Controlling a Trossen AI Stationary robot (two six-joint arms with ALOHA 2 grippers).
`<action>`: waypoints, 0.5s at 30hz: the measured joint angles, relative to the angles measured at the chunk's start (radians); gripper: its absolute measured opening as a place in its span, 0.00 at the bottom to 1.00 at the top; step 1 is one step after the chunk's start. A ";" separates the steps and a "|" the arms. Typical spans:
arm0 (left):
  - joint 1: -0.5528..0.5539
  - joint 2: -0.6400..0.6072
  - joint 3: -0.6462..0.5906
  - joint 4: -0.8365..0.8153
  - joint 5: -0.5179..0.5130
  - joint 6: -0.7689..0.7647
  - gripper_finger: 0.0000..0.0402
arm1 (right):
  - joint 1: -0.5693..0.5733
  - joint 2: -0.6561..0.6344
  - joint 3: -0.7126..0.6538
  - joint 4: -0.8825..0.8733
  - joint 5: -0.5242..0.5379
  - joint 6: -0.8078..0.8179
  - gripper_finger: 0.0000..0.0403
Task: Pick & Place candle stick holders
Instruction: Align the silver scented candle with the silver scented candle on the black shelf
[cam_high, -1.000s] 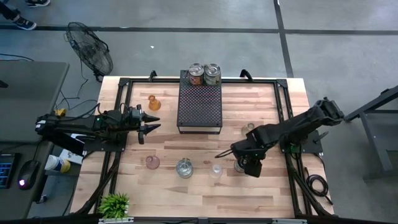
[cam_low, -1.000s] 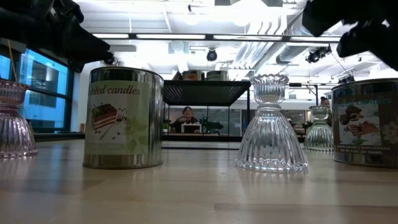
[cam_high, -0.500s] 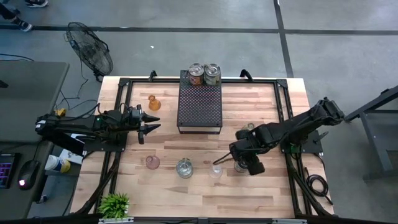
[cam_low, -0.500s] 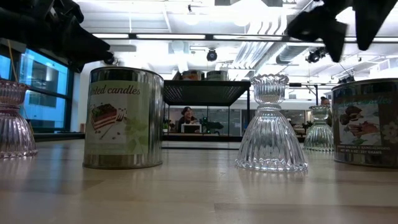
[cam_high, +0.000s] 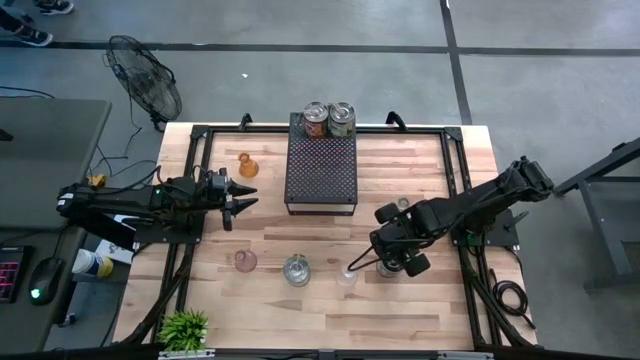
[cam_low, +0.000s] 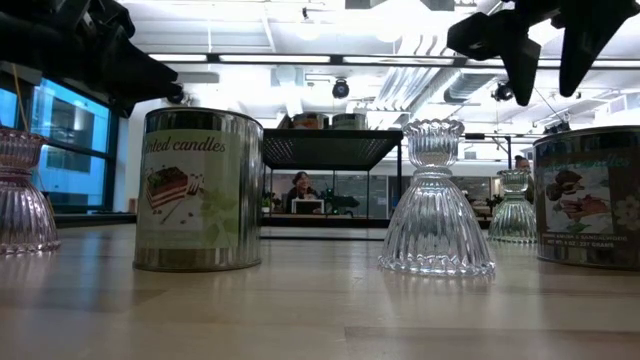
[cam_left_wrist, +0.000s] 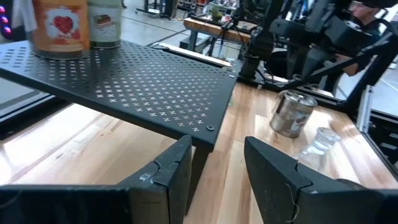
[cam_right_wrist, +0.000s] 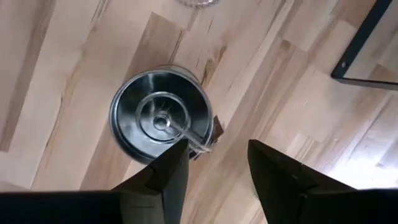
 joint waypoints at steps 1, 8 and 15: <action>0.000 0.000 0.000 0.000 -0.003 0.000 0.36 | 0.000 0.000 0.000 0.001 -0.001 0.000 0.39; 0.000 0.000 0.000 0.000 -0.003 0.000 0.36 | 0.000 0.000 0.000 0.026 0.009 -0.001 0.37; 0.000 0.001 0.000 -0.001 0.001 0.000 0.36 | 0.009 0.044 0.000 0.046 0.021 0.017 0.37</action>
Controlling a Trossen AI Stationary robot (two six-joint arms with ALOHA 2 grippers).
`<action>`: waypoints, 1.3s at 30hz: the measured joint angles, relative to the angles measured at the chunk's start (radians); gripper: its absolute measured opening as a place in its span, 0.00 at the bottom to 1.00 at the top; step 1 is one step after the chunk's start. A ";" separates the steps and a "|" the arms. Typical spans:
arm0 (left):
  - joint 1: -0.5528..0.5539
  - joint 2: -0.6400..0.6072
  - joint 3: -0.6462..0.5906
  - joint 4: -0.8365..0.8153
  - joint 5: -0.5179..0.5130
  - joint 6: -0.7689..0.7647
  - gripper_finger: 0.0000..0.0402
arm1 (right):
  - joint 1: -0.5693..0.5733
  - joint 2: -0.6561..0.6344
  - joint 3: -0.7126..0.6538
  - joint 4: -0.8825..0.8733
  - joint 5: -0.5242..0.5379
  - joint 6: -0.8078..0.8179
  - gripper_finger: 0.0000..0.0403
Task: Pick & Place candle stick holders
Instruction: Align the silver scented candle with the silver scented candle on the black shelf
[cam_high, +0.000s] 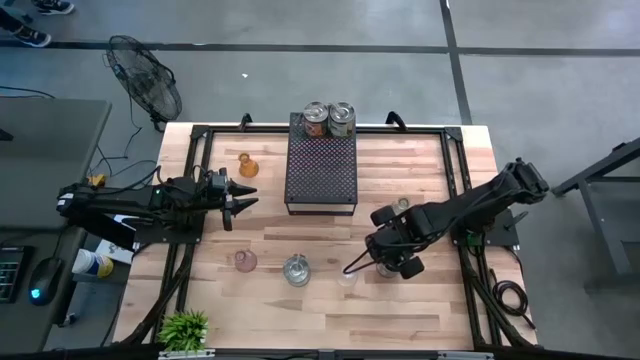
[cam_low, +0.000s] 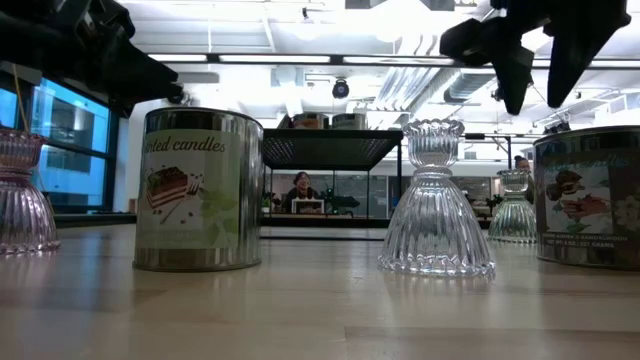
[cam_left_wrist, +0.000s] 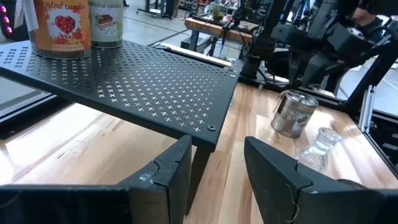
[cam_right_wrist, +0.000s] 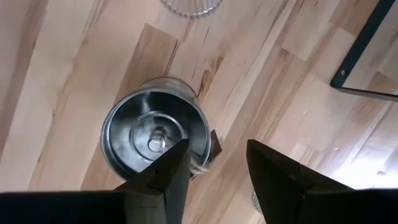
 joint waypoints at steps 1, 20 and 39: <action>0.000 0.000 0.000 0.000 0.002 0.000 0.36 | 0.000 0.005 0.000 0.000 0.004 -0.006 0.37; 0.000 0.000 0.000 -0.040 0.020 0.005 0.36 | -0.069 0.003 -0.018 -0.115 -0.167 0.662 0.36; 0.000 0.000 0.000 -0.058 0.018 0.019 0.36 | -0.104 0.003 -0.084 -0.106 -0.179 0.698 0.25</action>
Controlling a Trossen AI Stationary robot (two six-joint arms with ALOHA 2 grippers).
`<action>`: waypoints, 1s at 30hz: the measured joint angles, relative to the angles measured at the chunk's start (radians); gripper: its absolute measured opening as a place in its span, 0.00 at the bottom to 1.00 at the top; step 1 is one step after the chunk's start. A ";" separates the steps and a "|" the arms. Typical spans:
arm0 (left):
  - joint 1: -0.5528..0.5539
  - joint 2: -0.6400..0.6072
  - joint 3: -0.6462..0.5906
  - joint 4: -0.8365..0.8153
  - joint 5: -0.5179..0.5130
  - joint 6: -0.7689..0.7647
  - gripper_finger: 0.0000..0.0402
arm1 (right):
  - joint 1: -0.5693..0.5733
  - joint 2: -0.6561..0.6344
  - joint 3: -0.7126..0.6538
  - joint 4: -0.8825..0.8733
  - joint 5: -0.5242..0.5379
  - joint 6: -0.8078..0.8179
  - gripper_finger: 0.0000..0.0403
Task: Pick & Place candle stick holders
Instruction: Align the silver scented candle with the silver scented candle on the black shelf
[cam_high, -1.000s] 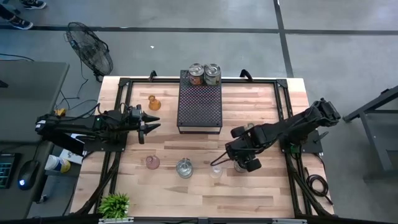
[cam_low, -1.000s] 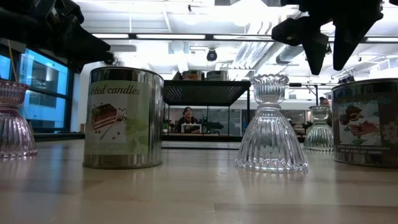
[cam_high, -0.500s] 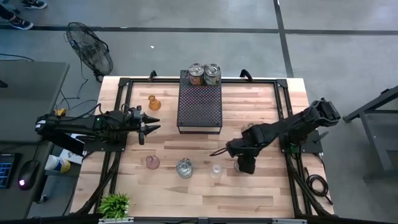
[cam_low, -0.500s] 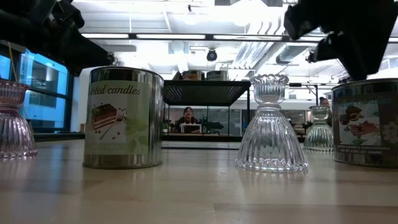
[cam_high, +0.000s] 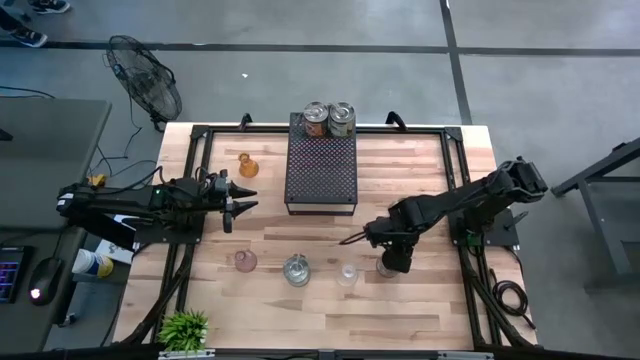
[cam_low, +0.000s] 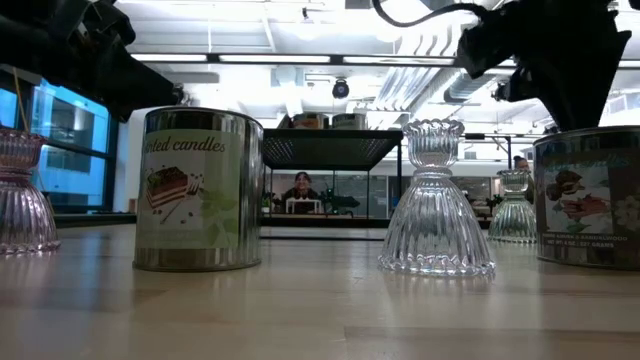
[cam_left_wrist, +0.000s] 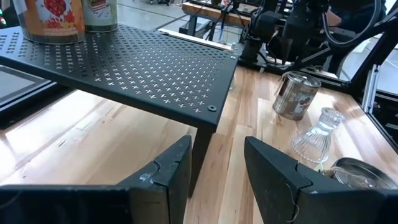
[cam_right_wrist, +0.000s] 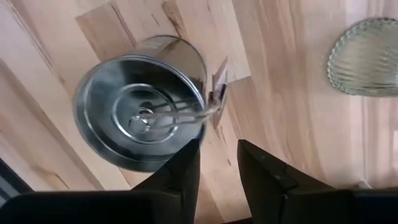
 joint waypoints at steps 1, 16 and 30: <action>0.000 0.000 0.000 0.000 0.000 0.000 0.36 | -0.001 0.000 0.000 0.000 0.001 -0.001 0.25; 0.000 0.000 0.000 0.000 -0.001 0.000 0.36 | 0.011 0.000 -0.066 0.082 0.001 -0.001 0.41; 0.000 0.000 0.000 0.001 -0.007 0.000 0.36 | 0.003 -0.009 -0.132 0.133 -0.056 -0.023 0.28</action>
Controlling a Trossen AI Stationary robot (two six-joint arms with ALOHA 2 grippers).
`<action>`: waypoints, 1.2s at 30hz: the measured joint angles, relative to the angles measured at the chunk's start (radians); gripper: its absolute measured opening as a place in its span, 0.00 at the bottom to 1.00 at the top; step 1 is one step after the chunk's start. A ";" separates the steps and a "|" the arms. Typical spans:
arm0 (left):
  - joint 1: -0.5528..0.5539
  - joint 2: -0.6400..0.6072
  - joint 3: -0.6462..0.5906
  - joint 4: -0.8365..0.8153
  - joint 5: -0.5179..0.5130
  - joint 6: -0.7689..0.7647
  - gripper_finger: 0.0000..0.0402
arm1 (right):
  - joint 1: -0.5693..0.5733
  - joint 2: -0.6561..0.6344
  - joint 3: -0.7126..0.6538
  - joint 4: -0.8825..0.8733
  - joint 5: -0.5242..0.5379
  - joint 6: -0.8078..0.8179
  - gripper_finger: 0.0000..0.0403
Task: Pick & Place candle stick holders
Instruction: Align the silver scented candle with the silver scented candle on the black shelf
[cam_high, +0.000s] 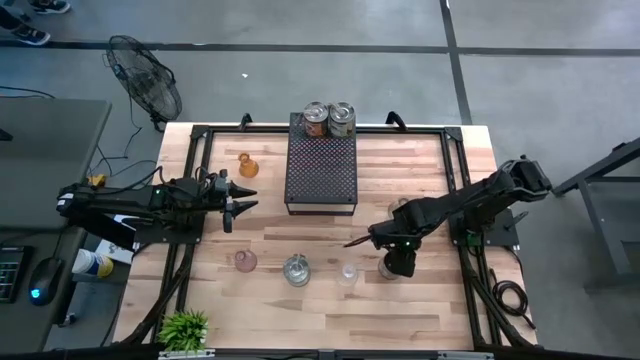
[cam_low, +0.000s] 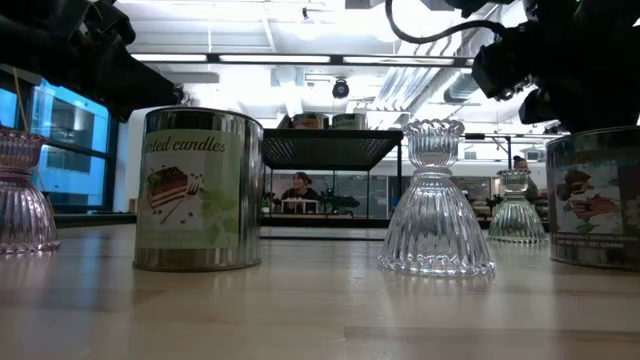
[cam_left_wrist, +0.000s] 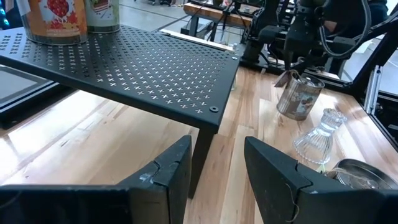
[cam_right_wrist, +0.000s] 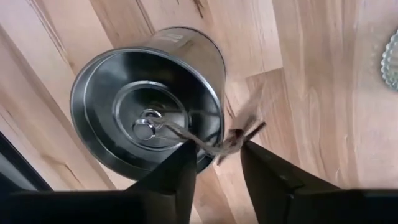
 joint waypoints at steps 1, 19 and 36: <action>0.000 0.000 0.000 0.000 0.000 0.000 0.36 | 0.000 0.000 0.000 0.005 0.003 -0.008 0.26; 0.000 0.000 0.000 0.000 -0.007 0.000 0.36 | -0.002 0.001 -0.004 0.059 0.040 -0.074 0.01; 0.000 0.000 0.000 0.000 -0.006 0.000 0.36 | -0.004 0.013 0.090 0.069 0.020 -0.111 0.00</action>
